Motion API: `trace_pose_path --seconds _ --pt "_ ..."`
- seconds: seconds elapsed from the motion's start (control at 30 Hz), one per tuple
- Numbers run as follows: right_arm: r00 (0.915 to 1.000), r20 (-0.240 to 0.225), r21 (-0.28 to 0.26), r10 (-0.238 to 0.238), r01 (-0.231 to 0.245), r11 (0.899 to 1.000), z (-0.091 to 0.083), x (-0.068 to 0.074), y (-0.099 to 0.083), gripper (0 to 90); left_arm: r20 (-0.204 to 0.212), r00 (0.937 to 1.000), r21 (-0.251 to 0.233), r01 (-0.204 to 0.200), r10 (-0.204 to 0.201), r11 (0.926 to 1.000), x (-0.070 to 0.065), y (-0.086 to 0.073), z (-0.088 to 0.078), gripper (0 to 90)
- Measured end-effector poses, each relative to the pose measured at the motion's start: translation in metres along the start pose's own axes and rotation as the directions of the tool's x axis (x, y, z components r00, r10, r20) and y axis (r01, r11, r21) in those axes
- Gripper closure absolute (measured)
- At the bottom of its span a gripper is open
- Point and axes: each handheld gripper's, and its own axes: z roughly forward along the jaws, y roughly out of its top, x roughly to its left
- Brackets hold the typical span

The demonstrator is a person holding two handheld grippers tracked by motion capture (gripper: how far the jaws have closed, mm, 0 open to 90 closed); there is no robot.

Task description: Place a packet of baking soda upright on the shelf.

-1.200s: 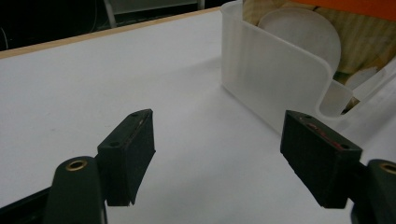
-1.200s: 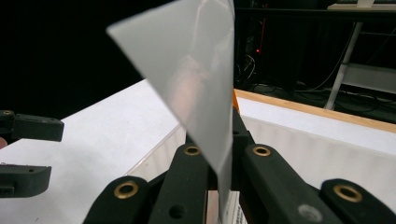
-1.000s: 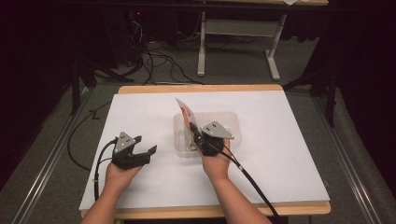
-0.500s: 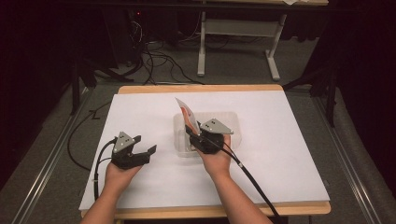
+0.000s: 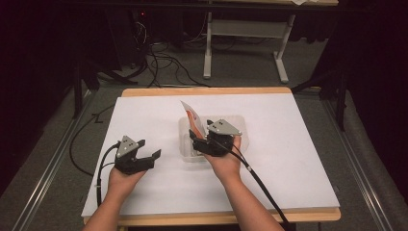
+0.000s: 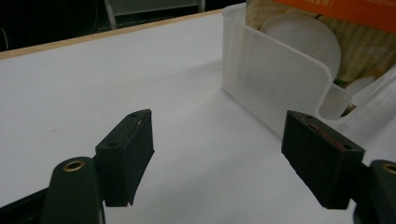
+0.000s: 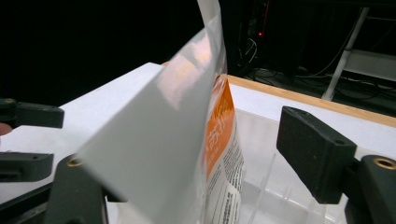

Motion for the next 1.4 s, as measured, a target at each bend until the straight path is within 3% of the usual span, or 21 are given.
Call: trace_pose_path --seconds 0.27,0.6,0.73,0.9,1.07,1.17,1.23,1.3,1.4 --pt "0.9991 -0.043 0.014 -0.006 0.007 1.0 -0.023 0.002 -0.005 26.5 0.0 1.0 -0.001 -0.002 0.002 1.0 0.001 0.0 0.0 25.6" --pt "0.9982 -0.059 0.031 -0.01 0.012 0.999 -0.07 -0.008 -0.024 26.1 -0.003 1.0 0.012 -0.007 0.007 0.9999 0.001 0.0 0.001 25.6" --pt "0.9998 -0.019 0.026 -0.009 0.009 1.0 -0.095 -0.027 -0.03 26.4 -0.004 1.0 0.015 -0.003 0.003 0.9999 0.001 -0.001 0.001 25.5" --pt "0.9965 0.083 0.024 0.006 -0.008 1.0 -0.126 -0.073 -0.038 26.6 -0.006 1.0 0.024 -0.003 0.003 0.9997 0.001 -0.001 0.003 25.1" --pt "0.9751 0.217 0.04 0.042 -0.052 0.998 -0.157 -0.128 -0.052 26.0 -0.009 0.9999 0.037 -0.013 0.013 0.9992 0.0 -0.002 0.004 24.9" --pt "0.9533 0.289 0.012 0.088 -0.095 0.995 -0.173 -0.155 -0.074 27.1 -0.013 0.9998 0.047 -0.015 0.016 0.9988 0.0 -0.003 0.005 24.7" --pt "0.9301 0.352 0.028 0.105 -0.122 0.992 -0.177 -0.171 -0.094 28.8 -0.015 0.9998 0.051 -0.014 0.015 0.9986 0.0 -0.003 0.007 24.6" --pt "0.9215 0.363 0.068 0.137 -0.173 0.983 -0.177 -0.183 -0.104 28.9 -0.022 0.9997 0.064 -0.011 0.012 0.9979 -0.001 -0.003 0.009 24.3" --pt "0.9202 0.348 0.06 0.179 -0.213 0.975 -0.179 -0.188 -0.109 29.1 -0.027 0.9996 0.067 -0.005 0.007 0.9977 -0.004 -0.003 0.01 23.4"
